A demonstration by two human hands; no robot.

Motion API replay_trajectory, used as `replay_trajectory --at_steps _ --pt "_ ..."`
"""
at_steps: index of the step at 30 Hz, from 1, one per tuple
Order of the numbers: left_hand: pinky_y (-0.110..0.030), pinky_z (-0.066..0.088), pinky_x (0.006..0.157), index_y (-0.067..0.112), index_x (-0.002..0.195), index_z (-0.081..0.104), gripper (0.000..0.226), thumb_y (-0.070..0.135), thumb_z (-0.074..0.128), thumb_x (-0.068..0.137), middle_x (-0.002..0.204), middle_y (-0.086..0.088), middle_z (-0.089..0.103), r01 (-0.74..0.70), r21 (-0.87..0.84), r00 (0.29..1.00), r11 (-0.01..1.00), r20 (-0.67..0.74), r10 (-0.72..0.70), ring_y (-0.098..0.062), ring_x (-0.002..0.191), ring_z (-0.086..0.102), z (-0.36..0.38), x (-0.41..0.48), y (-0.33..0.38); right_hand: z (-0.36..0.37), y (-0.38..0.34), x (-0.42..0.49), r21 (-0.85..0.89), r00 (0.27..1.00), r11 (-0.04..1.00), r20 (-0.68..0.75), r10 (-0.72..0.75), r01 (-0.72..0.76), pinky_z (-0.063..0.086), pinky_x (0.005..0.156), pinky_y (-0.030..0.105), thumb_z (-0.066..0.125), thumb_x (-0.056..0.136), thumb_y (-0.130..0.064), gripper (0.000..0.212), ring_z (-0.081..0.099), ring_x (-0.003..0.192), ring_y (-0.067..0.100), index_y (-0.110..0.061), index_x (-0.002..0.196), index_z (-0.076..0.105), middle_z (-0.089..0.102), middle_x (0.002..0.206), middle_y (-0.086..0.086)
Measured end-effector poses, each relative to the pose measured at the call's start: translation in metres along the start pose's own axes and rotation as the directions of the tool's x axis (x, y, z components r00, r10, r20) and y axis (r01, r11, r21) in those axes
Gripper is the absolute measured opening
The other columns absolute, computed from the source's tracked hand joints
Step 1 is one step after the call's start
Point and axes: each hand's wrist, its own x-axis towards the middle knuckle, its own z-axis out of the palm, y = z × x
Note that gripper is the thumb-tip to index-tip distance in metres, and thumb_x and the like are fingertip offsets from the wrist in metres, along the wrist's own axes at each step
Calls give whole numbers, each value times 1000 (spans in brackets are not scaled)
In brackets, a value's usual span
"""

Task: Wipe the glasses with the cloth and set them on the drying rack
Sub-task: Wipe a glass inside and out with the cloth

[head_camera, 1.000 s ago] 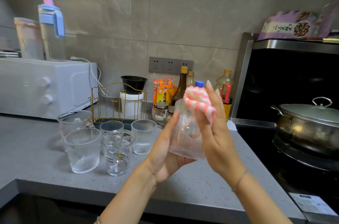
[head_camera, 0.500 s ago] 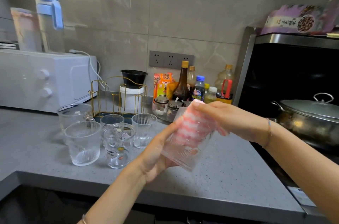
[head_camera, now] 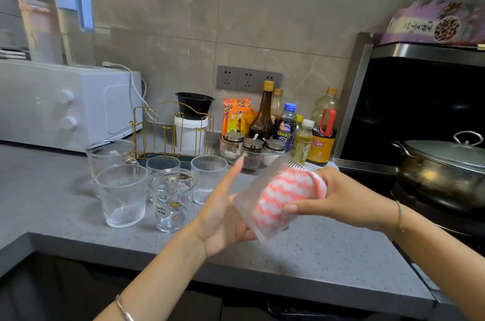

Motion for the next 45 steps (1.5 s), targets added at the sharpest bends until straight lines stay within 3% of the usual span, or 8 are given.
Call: replay_trajectory --at_steps 7,10,15,18,22,26,35,45 --pt "-31 59 72 18 131 57 88 80 53 69 118 -8 69 -185 163 933 969 -280 225 -16 99 70 28 3 -11 19 7 3 -107 990 992 -119 -74 62 55 72 20 74 74 -25 19 71 81 10 -19 92 72 76 88 -5" --pt "-33 57 84 20 138 47 102 86 55 60 125 -4 65 -272 287 831 919 -412 374 -12 99 69 26 13 -20 35 11 2 40 993 999 -117 -27 32 54 80 18 78 74 -16 24 71 87 9 -17 97 70 76 93 -4" --pt "-28 51 76 24 98 56 51 68 54 71 79 12 67 -506 499 690 703 -256 678 -8 78 65 22 11 -27 37 8 1 359 1000 933 -17 8 -1 53 92 28 69 78 5 35 68 104 22 -5 111 67 72 109 11" --pt "-36 53 78 29 104 51 57 78 51 74 85 10 64 -544 615 641 572 -136 755 -14 82 65 17 8 -26 33 5 1 483 1000 876 -12 8 -1 57 80 26 72 74 3 32 70 91 19 -10 103 71 73 101 11" --pt "-21 51 76 31 112 46 63 82 45 74 98 13 61 -588 688 556 425 -39 831 -10 89 64 18 4 -19 30 -1 -1 583 998 812 -66 13 27 56 81 25 72 76 -1 28 69 99 24 -13 101 73 71 109 13" --pt "-19 50 77 29 112 45 62 79 46 76 100 19 59 -622 669 506 407 -53 861 -7 92 63 22 5 -17 31 -12 -5 529 981 846 -189 36 71 55 70 17 66 71 -7 25 72 85 14 -13 96 69 75 95 6" --pt "-21 51 76 30 109 45 49 68 51 79 96 20 59 -617 643 500 452 -123 857 -5 87 62 18 8 -13 19 -14 -12 241 976 970 -205 68 -17 55 69 18 71 65 -24 30 70 76 3 -23 95 67 75 83 -10" --pt "-28 55 77 40 110 45 53 80 47 75 102 10 60 -611 631 579 478 -55 813 -14 93 64 20 12 -21 30 -9 -1 473 999 881 -49 -13 34 54 83 19 61 78 -18 34 68 104 17 -19 112 63 72 111 1"
